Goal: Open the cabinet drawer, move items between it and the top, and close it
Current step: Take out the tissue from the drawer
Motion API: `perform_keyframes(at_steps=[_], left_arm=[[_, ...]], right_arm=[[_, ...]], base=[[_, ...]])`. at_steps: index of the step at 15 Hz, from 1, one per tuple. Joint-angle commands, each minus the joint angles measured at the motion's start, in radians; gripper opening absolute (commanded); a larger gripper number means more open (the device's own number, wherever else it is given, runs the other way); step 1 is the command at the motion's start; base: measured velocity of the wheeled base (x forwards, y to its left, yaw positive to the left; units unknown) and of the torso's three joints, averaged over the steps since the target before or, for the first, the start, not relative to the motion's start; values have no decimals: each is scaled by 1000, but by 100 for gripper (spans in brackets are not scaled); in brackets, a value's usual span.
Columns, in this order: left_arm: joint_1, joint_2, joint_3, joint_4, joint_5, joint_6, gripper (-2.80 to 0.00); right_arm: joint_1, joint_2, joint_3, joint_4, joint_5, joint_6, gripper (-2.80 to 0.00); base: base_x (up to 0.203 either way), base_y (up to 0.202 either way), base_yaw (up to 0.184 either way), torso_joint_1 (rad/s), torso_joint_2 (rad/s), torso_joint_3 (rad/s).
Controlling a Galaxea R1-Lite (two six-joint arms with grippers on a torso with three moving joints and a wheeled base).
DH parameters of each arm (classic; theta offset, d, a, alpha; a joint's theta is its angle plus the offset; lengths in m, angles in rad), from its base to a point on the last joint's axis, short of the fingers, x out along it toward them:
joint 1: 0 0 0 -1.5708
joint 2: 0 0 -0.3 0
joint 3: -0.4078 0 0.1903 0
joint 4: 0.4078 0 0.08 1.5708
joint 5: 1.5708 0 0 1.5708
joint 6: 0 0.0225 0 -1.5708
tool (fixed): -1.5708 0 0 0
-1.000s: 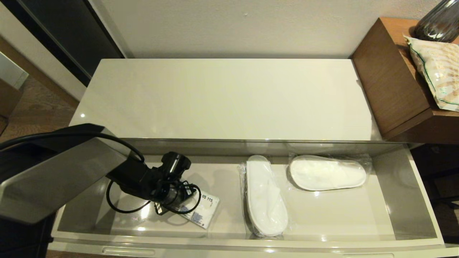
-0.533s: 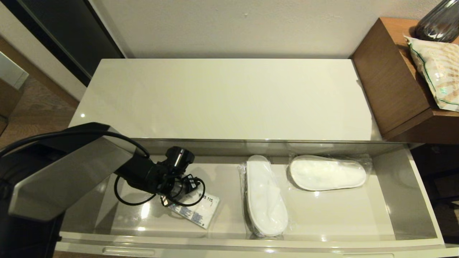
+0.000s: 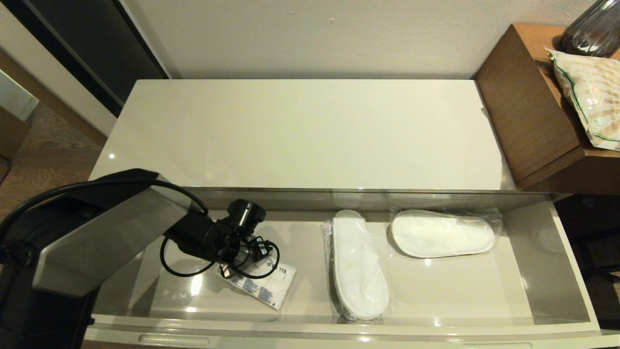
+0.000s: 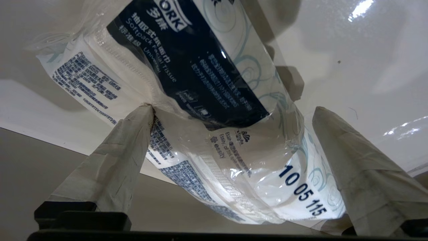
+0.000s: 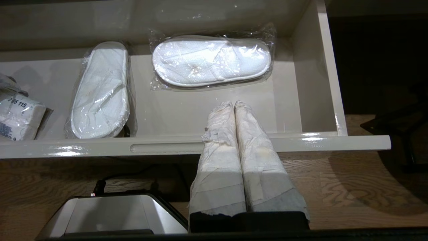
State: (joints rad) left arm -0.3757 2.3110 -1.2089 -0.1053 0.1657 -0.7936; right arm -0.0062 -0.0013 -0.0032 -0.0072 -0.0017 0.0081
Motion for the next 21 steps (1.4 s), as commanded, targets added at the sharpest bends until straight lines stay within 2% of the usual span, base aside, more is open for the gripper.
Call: perform_keyframes(at_steps=[1,16,17,18,21], left_arm=[[0,8,-1,-2,1,-6,0],[6,27,9,-42,-5,-12,0],[6,27,9,-42,-5,-12,-246],[6,29,8,-42,-4,-11,-280],[6,36,-6,-42,0,-12,-280]], right_arm=[[0,0,0,0,0,0,-280],[0,1,0,0,0,0,-280],[0,1,0,0,0,0,-280],[0,0,0,0,0,0,-280],[0,0,0,0,0,0,-280]], base=[[0,0,0,0,0,0],[0,0,0,0,0,0],[0,0,0,0,0,0],[0,0,0,0,0,0],[0,0,0,0,0,0]])
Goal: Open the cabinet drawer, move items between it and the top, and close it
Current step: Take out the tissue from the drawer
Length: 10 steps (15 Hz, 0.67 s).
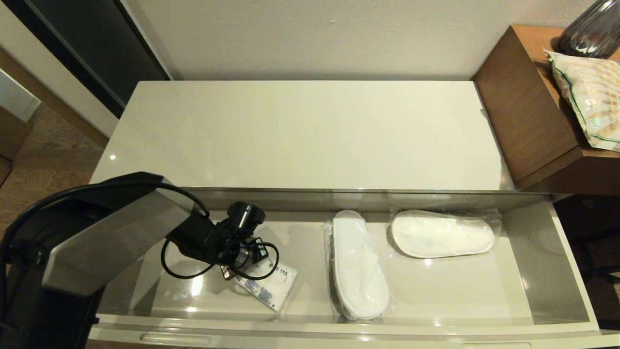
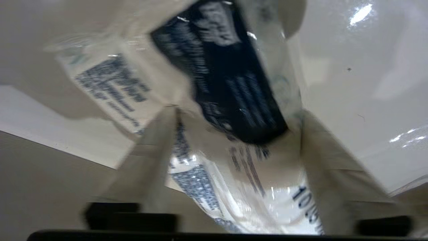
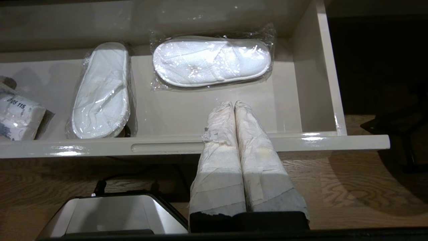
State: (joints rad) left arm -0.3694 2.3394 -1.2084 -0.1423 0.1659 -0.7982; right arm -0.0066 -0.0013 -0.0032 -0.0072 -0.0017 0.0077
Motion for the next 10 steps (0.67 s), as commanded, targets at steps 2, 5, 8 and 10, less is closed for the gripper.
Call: perform_keyframes(at_steps=[2,5,8,10], left_arm=[[-2,8,-8,-3,0,-6,-280],[0,8,-8,-3,1,-6,-280],[-2,6,-2,-3,3,-7,-280],[-2,5,-1,-3,3,-6,-280]], right_arm=[[0,0,0,0,0,0,-280],[0,0,0,0,0,0,-280],[0,0,0,0,0,0,-280],[0,0,0,0,0,0,-280]], base=[[0,0,0,0,0,0],[0,0,0,0,0,0],[0,0,0,0,0,0],[0,0,0,0,0,0]])
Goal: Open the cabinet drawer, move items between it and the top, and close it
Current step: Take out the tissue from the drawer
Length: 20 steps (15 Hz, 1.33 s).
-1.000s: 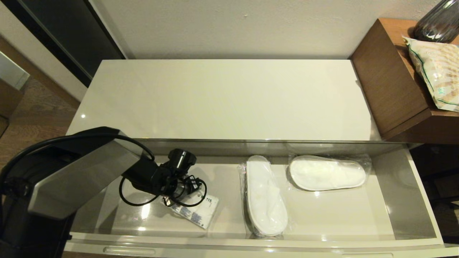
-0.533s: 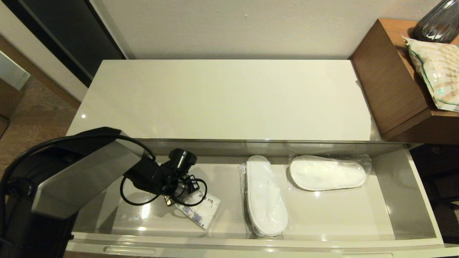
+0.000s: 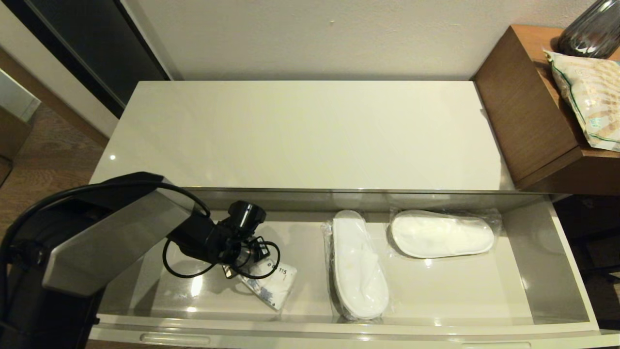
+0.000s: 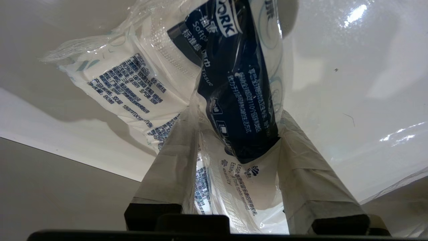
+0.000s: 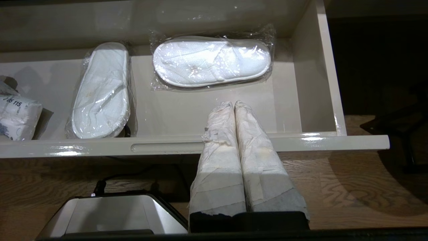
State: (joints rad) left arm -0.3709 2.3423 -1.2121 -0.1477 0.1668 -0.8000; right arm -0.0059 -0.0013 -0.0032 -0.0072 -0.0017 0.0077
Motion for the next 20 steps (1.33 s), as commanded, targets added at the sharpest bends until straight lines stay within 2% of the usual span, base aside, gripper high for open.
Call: perform_keyframes(at_steps=[1,7,11,14,18,20], left_arm=[[0,2,3,2,2,-4,-280],[-1,-22,33,4,0,-3,-280],[-16,-235,149,16,-4,14,-280],[-36,-439,245,56,-3,53,-280],[-57,-746,288,239,-1,124,-280],[-62,-916,219,409,0,190,-280]], right_arm=[[0,0,0,0,0,0,-280],[0,0,0,0,0,0,-280],[0,1,0,0,0,0,-280],[0,1,0,0,0,0,-280],[0,0,0,0,0,0,-280],[0,0,0,0,0,0,-280]], base=[[0,0,0,0,0,0],[0,0,0,0,0,0],[0,0,0,0,0,0],[0,0,0,0,0,0],[0,0,0,0,0,0],[0,0,0,0,0,0]])
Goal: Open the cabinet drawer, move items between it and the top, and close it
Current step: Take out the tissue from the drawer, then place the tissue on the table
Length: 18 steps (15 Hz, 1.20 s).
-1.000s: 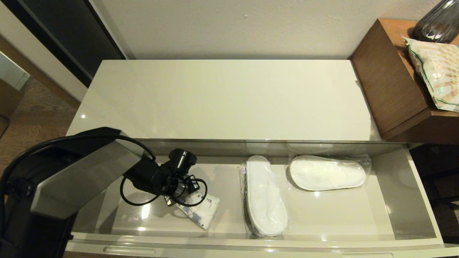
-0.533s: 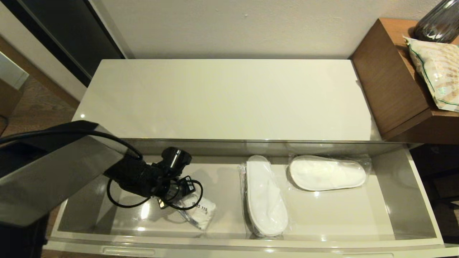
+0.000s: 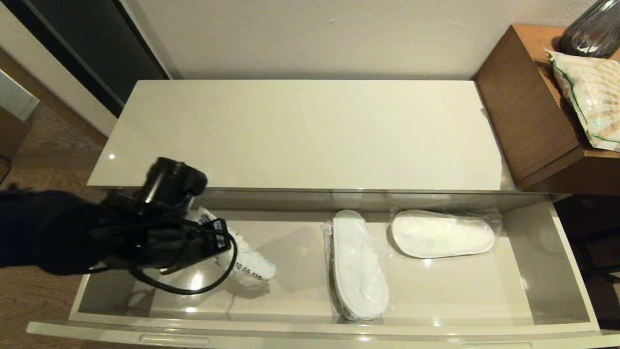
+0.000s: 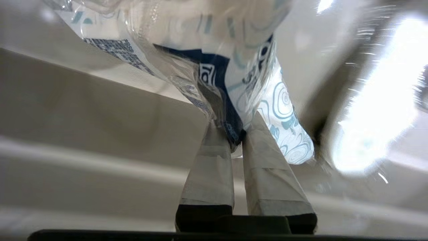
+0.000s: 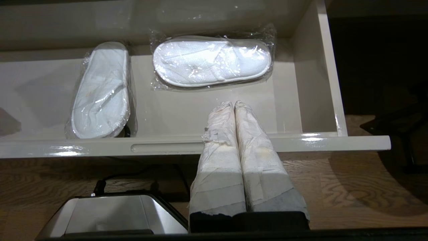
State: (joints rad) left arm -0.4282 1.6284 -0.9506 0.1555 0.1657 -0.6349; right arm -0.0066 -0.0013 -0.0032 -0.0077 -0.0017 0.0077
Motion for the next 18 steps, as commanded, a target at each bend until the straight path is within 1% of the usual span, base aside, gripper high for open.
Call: perform_keyframes(at_steps=[1,2,5,6,7,9,10,12,13,15,16,18], left_arm=[[-7,-245,-108,193,0,61,-280],[-10,-274,-146,264,0,97,-280],[-11,-277,-149,271,0,104,-280],[-15,-278,-155,281,1,116,-280],[-28,-280,-195,307,3,164,-280],[-54,-282,-373,360,7,265,-280],[-67,-280,-432,380,14,307,-280],[-97,-196,-546,394,43,368,-280],[-111,-165,-584,401,59,397,-280],[-103,-125,-674,404,108,408,-280],[-87,-106,-692,404,144,410,-280],[-3,-56,-728,403,224,411,-280]], right_arm=[[0,0,0,0,0,0,-280],[0,0,0,0,0,0,-280],[0,0,0,0,0,0,-280],[0,0,0,0,0,0,-280],[0,1,0,0,0,0,-280],[0,1,0,0,0,0,-280],[0,1,0,0,0,0,-280],[0,1,0,0,0,0,-280],[0,1,0,0,0,0,-280],[0,1,0,0,0,0,-280],[0,1,0,0,0,0,-280],[0,1,0,0,0,0,-280]], base=[[0,0,0,0,0,0],[0,0,0,0,0,0],[0,0,0,0,0,0],[0,0,0,0,0,0],[0,0,0,0,0,0],[0,0,0,0,0,0],[0,0,0,0,0,0],[0,0,0,0,0,0],[0,0,0,0,0,0],[0,0,0,0,0,0],[0,0,0,0,0,0],[0,0,0,0,0,0]])
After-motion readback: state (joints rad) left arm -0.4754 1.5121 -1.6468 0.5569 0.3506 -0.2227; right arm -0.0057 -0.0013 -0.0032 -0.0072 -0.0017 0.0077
